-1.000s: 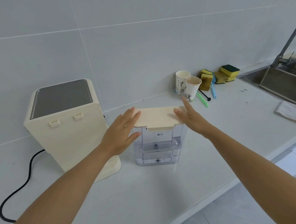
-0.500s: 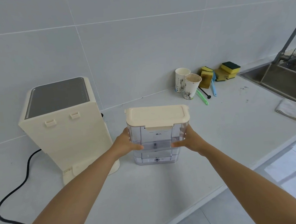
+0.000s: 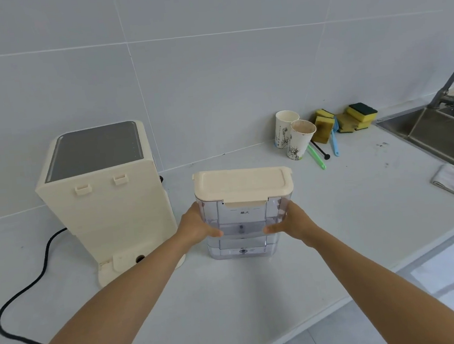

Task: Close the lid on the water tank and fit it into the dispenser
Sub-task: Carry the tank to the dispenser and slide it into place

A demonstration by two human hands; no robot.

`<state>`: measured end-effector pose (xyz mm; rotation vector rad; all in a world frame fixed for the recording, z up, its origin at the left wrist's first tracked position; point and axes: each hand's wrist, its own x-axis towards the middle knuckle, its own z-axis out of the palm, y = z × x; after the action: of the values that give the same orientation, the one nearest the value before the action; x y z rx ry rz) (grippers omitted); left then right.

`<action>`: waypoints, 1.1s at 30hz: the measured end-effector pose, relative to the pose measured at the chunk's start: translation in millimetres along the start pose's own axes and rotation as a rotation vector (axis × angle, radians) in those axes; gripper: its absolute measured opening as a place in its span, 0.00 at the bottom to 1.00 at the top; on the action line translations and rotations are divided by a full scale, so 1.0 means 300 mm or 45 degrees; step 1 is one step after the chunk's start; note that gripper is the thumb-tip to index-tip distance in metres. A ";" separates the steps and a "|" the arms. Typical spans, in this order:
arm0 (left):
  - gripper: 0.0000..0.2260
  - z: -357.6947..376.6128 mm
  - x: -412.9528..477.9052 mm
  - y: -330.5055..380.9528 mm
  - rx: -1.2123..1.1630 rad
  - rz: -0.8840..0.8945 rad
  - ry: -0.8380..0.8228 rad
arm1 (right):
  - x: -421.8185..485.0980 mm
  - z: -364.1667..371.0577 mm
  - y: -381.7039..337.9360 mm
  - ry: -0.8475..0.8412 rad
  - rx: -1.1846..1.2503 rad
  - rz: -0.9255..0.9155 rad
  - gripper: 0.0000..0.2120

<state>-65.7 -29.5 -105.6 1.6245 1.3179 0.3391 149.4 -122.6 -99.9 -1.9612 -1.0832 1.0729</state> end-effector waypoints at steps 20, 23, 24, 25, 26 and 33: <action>0.27 -0.468 -0.371 0.030 -0.230 -0.153 0.540 | -0.001 0.251 -0.542 -0.456 -0.153 -0.486 0.24; 0.26 -0.469 -0.375 0.038 -0.262 -0.206 0.525 | -0.011 0.254 -0.534 -0.454 -0.114 -0.471 0.28; 0.26 -0.469 -0.376 0.042 -0.262 -0.208 0.509 | -0.012 0.255 -0.531 -0.449 -0.111 -0.468 0.28; 0.28 -0.470 -0.378 0.046 -0.263 -0.208 0.498 | -0.013 0.257 -0.531 -0.443 -0.110 -0.458 0.29; 0.29 -0.473 -0.377 0.048 -0.275 -0.216 0.493 | -0.016 0.260 -0.532 -0.432 -0.115 -0.446 0.29; 0.34 -0.551 -0.406 0.015 -0.355 -0.300 0.597 | -0.004 0.364 -0.593 -0.541 -0.084 -0.431 0.20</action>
<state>-227.0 -51.2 19.7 1.1789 1.7058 0.7549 -9.6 -27.6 -3.6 -1.5520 -1.6274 1.3029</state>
